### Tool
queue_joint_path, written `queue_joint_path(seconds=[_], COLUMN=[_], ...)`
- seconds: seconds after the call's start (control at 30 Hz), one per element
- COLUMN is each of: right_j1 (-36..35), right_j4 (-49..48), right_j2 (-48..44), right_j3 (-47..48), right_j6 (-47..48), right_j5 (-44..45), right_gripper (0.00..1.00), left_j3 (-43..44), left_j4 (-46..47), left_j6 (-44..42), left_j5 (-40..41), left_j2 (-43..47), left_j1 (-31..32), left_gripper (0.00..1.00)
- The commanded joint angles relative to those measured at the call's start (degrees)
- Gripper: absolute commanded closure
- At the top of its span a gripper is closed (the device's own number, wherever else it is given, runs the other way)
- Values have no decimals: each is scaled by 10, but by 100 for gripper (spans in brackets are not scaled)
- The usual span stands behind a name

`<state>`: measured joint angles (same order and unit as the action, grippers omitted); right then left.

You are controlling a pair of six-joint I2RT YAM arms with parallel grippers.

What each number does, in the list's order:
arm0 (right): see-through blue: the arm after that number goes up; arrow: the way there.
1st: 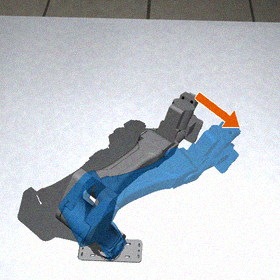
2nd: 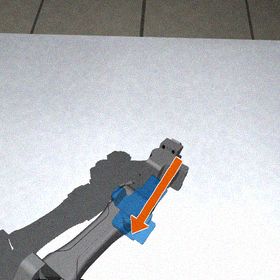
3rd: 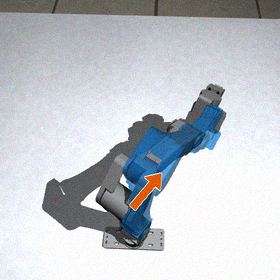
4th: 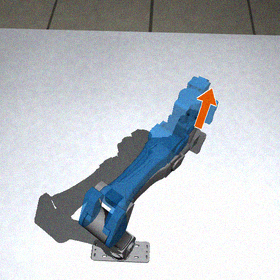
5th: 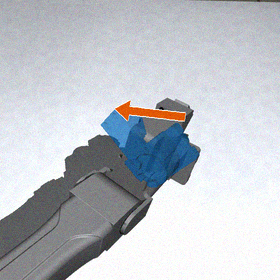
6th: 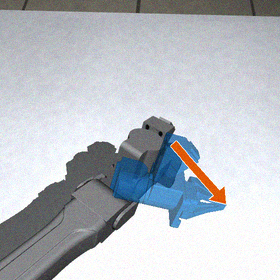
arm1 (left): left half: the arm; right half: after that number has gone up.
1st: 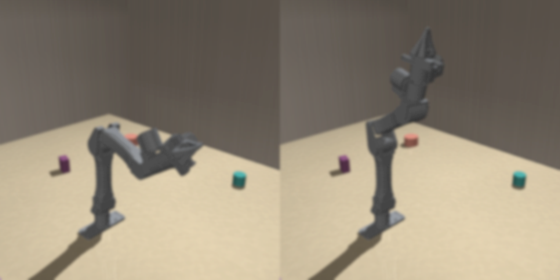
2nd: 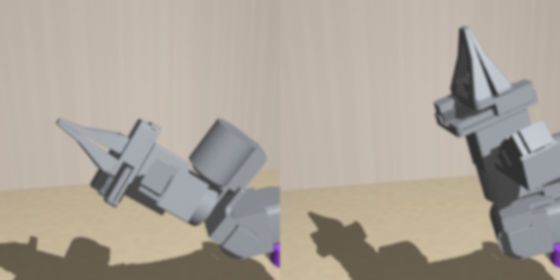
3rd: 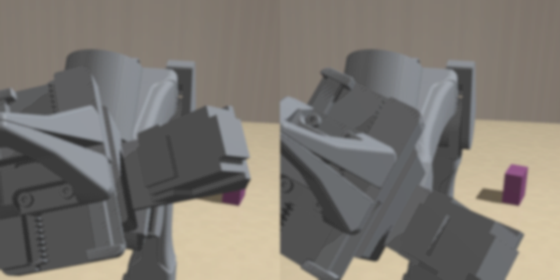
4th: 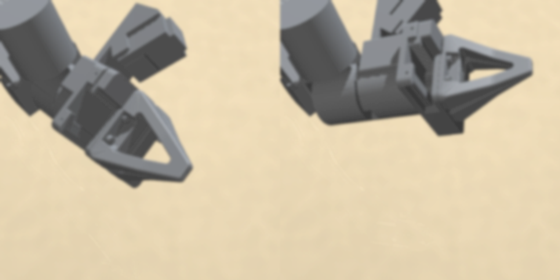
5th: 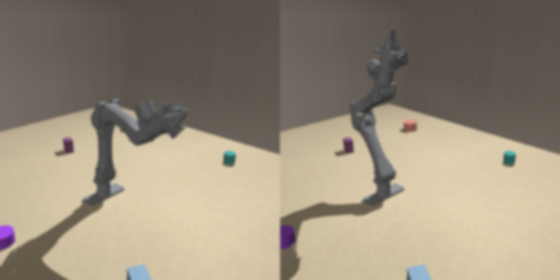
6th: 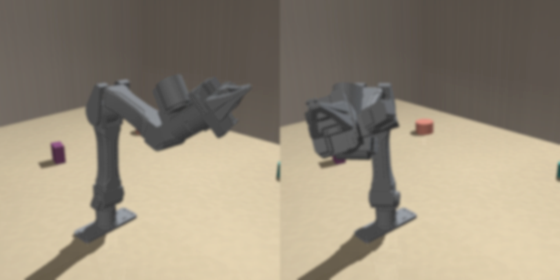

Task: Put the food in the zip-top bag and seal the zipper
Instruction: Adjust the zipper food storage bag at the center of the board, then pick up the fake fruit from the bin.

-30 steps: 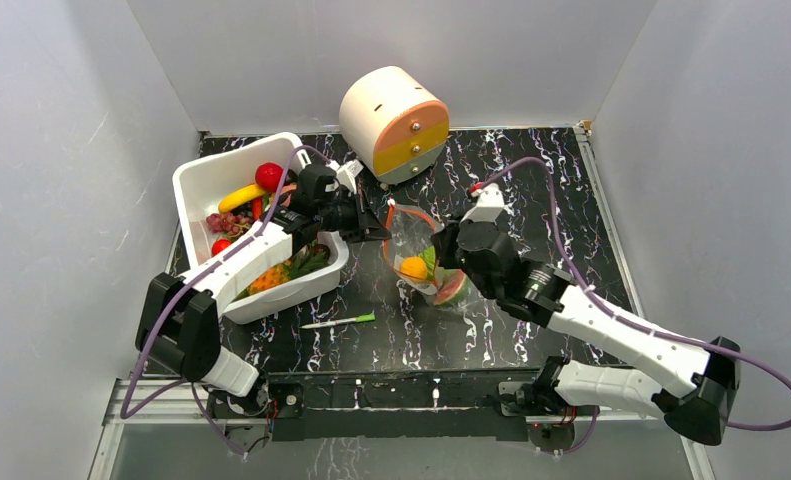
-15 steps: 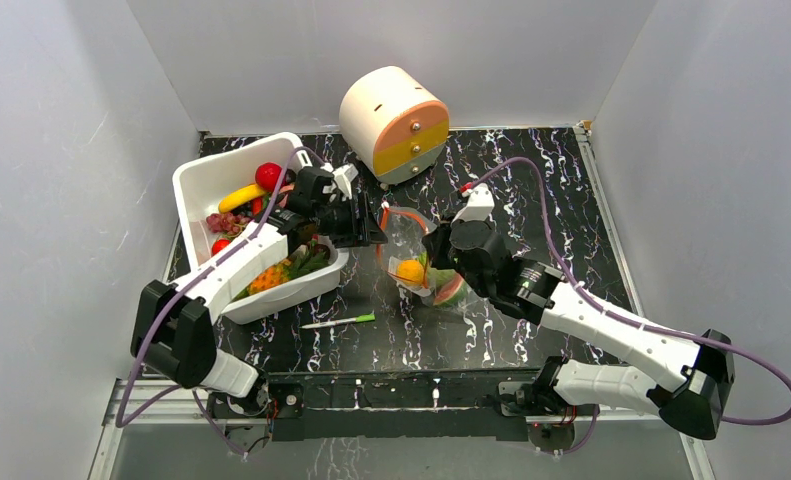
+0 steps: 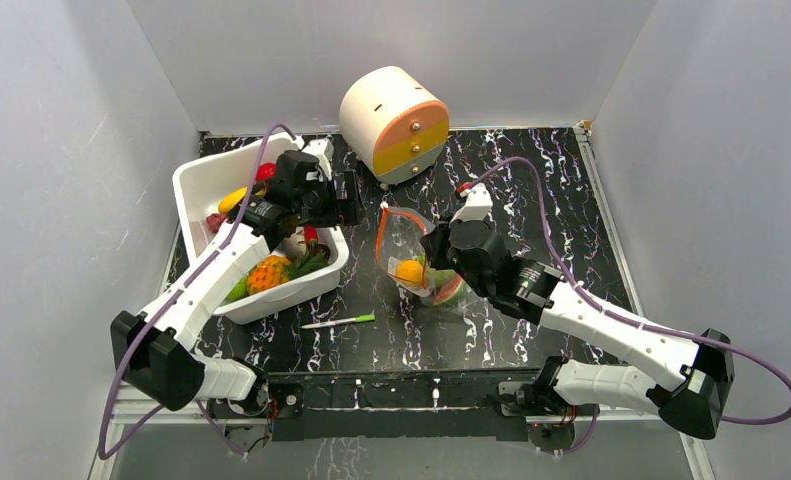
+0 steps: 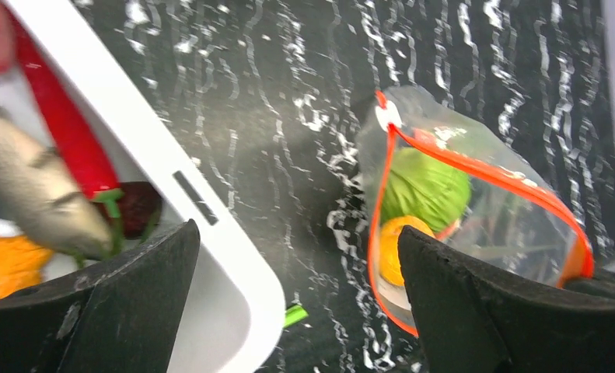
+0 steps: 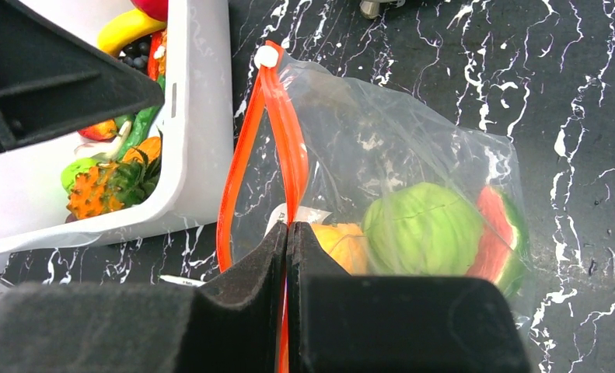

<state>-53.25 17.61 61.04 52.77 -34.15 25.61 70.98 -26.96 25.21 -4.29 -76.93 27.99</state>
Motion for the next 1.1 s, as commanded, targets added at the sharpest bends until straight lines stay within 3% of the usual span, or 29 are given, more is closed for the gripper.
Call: queue_joint_path(seconds=[0.0,0.2,0.57,1.07], right_j1=[-1,-2,-2,-2], right_j4=[-50,-60,-85,-70], right_j2=[-15,-13,-16,-25], right_j3=[15,14,4,6], right_j6=[10,21,37,29], right_j5=[-3,-16,-30,-33], right_gripper=[100,100,100,100], left_j3=[33,26,14,14], left_j4=[-40,-24,56,238], left_j6=[-49,-84,-76,-43], left_j5=[135,220,135,126], left_j2=[12,4,-62,-154], left_j1=[-6,-55,-208,-279], left_gripper=[2,2,9,16])
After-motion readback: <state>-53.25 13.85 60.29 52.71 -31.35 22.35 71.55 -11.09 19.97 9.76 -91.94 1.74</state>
